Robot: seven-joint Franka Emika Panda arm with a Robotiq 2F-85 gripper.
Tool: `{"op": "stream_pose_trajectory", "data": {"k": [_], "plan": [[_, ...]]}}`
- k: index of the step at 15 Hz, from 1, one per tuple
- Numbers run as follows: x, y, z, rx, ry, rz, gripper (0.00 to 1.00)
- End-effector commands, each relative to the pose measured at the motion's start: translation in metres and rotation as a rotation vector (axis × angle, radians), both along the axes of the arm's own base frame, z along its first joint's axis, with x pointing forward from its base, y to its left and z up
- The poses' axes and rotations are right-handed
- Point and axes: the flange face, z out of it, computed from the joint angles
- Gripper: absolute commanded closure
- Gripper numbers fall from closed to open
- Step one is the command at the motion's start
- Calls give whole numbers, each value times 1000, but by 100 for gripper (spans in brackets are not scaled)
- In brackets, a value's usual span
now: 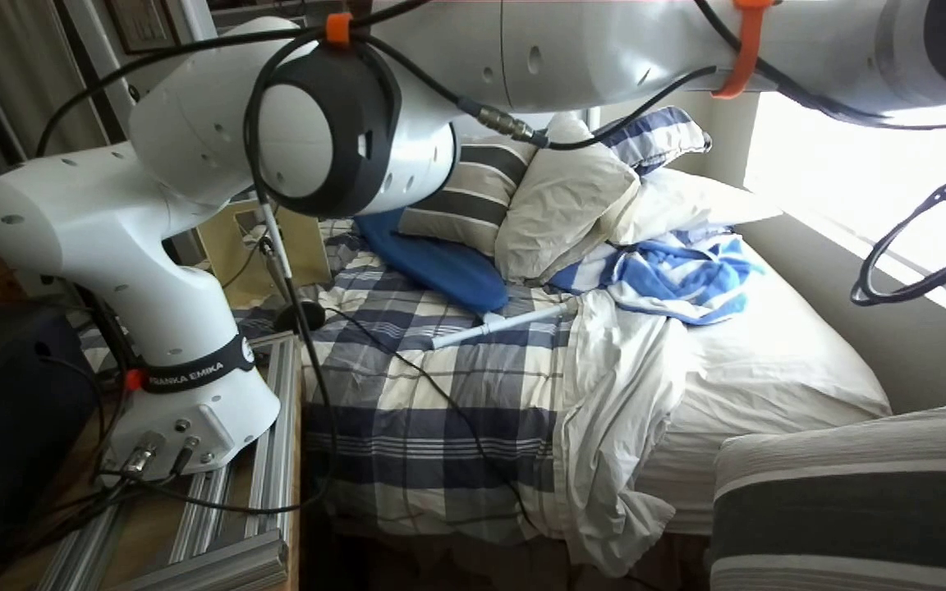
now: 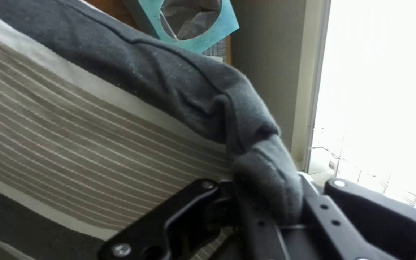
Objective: Put one striped pillow on the nightstand.
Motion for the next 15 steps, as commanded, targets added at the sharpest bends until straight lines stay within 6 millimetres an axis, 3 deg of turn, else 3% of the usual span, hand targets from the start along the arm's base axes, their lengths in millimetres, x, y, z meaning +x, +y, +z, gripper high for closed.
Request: {"op": "stream_pose_trajectory", "data": {"k": [1,6,9,15], "plan": [[2,-8,19,-4,-182,-37,56],[9,-5,43,9,-387,-49,23],[6,9,45,128,-217,68,2],[-30,13,67,192,122,195,0]]}}
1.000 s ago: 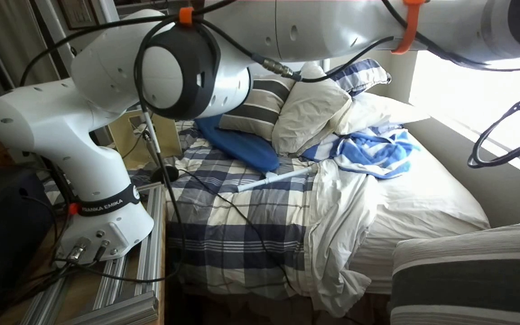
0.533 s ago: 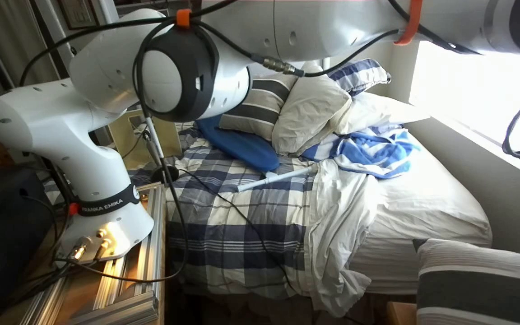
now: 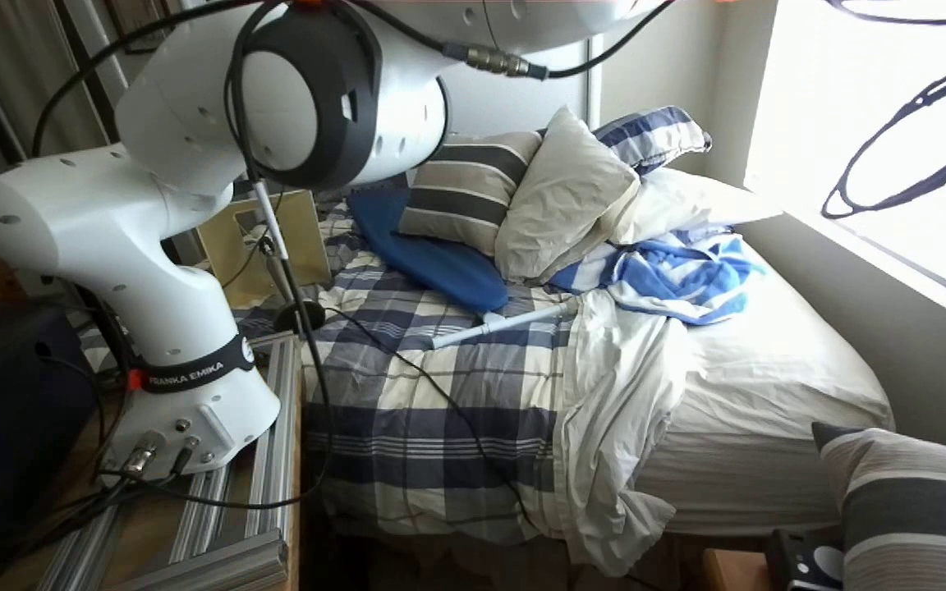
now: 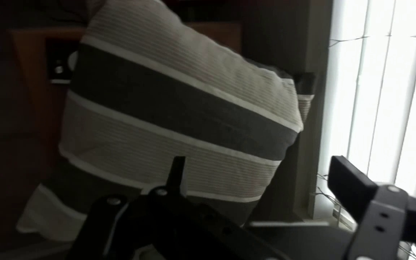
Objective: Put one striped pillow on the nightstand.
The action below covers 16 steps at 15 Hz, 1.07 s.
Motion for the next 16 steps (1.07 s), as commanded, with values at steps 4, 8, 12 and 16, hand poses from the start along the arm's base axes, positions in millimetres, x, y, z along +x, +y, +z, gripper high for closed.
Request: {"op": "stream_pose_trajectory", "data": {"k": [4,8,12,16], "plan": [[-45,0,39,62,233,278,0],[-54,18,57,83,326,477,0],[-59,41,79,98,401,676,0],[-54,43,77,99,372,650,0]]}}
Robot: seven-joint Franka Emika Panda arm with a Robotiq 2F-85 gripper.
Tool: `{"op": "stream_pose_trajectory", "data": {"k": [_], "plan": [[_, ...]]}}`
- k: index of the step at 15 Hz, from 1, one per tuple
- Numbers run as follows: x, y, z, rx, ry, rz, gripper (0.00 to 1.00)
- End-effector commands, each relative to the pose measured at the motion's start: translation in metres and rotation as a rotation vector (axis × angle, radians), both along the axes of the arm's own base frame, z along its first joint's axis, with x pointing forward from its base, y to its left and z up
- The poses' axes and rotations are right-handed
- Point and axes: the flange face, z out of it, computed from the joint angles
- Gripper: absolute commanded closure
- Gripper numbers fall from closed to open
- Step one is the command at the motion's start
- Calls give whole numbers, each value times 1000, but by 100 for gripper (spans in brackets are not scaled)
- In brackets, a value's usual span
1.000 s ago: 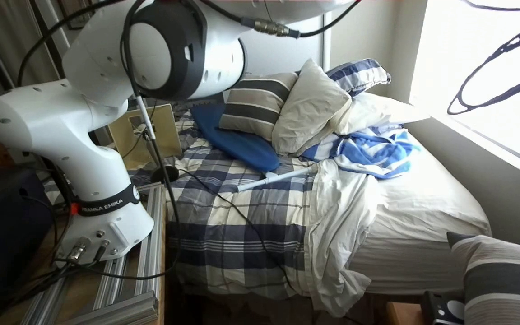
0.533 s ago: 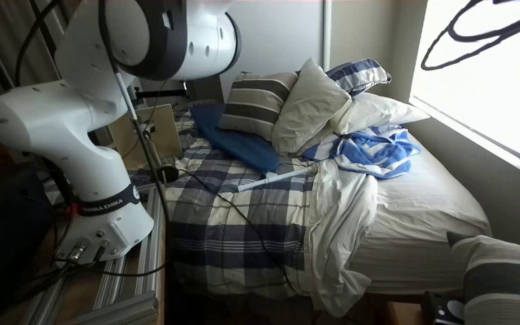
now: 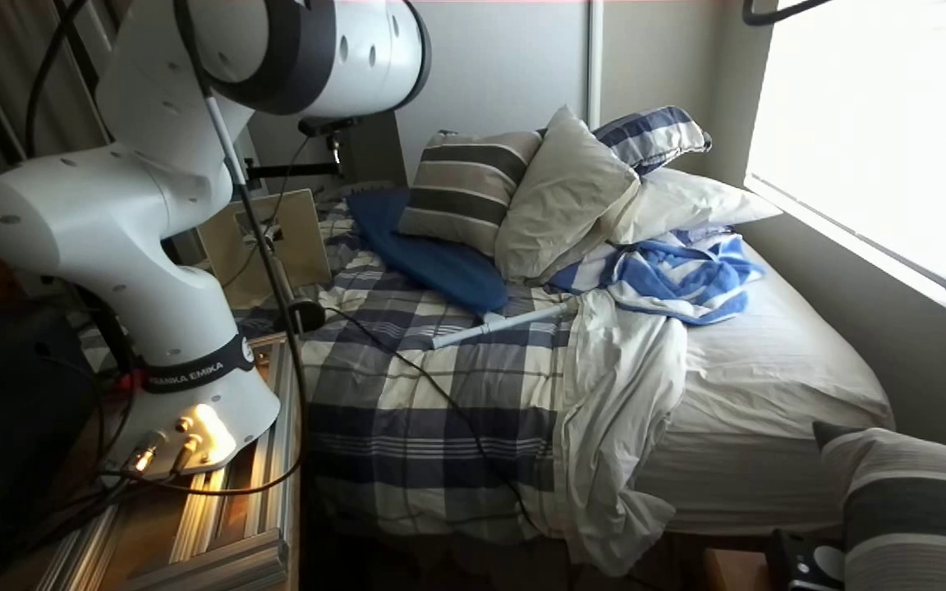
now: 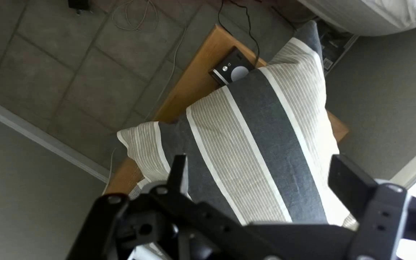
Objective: Put one striped pillow on the nightstand.
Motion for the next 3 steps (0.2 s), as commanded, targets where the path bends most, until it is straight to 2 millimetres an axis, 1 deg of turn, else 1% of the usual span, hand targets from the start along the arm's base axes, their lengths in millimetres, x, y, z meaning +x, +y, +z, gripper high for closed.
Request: {"op": "stream_pose_trajectory", "data": {"k": [1,3], "plan": [[0,0,1,0,1,5,0],[-1,0,0,-1,3,9,0]]}}
